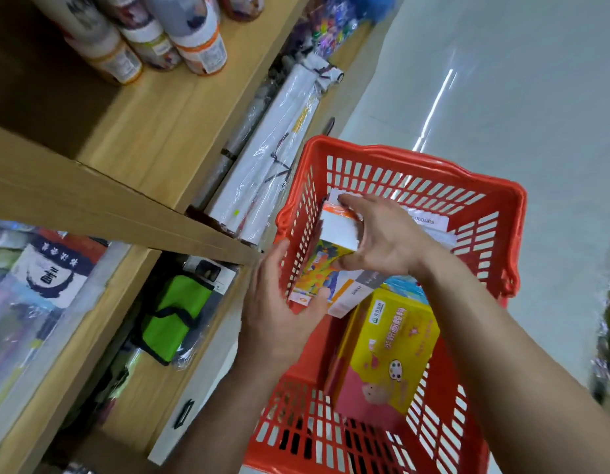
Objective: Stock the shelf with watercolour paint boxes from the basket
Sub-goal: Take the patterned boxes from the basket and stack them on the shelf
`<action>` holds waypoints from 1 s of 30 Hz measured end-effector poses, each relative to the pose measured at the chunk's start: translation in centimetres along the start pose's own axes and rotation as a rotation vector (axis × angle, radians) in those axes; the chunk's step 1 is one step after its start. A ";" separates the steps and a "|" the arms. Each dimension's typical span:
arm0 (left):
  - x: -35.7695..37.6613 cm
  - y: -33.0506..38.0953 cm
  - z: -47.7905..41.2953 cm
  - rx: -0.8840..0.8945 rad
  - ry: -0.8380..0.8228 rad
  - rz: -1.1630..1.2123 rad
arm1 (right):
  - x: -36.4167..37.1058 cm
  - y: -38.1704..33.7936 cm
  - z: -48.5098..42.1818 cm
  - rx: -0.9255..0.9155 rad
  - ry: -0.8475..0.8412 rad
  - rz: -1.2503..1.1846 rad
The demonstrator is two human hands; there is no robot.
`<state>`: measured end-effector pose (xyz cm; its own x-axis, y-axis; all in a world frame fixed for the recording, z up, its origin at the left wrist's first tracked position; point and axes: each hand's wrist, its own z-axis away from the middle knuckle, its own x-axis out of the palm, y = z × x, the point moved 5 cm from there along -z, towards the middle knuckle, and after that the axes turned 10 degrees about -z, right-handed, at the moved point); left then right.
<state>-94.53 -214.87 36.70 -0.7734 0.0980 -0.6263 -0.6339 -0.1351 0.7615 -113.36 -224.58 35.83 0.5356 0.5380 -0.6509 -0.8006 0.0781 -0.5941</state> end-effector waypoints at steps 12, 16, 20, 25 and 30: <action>7.6 -2.6 -5.4 -0.145 -0.299 0.316 | 0.1 3.2 2.1 0.062 0.071 0.031; 7.7 -2.4 -5.5 -0.168 -0.266 0.339 | -0.2 5.9 4.5 0.175 0.196 0.083; 8.0 -2.3 -5.9 -0.185 -0.251 0.369 | 1.2 6.1 7.6 0.192 0.629 -0.053; 8.2 -2.7 -6.0 -0.172 -0.261 0.402 | 4.8 7.1 7.9 0.233 0.472 -0.579; 8.3 -2.4 -6.0 -0.167 -0.272 0.459 | 6.5 6.1 6.0 0.163 0.454 -0.692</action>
<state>-99.36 -219.62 28.63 -0.9584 0.2403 -0.1541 -0.2383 -0.3760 0.8954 -116.42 -215.56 30.83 0.9479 -0.0631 -0.3123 -0.2617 0.4045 -0.8763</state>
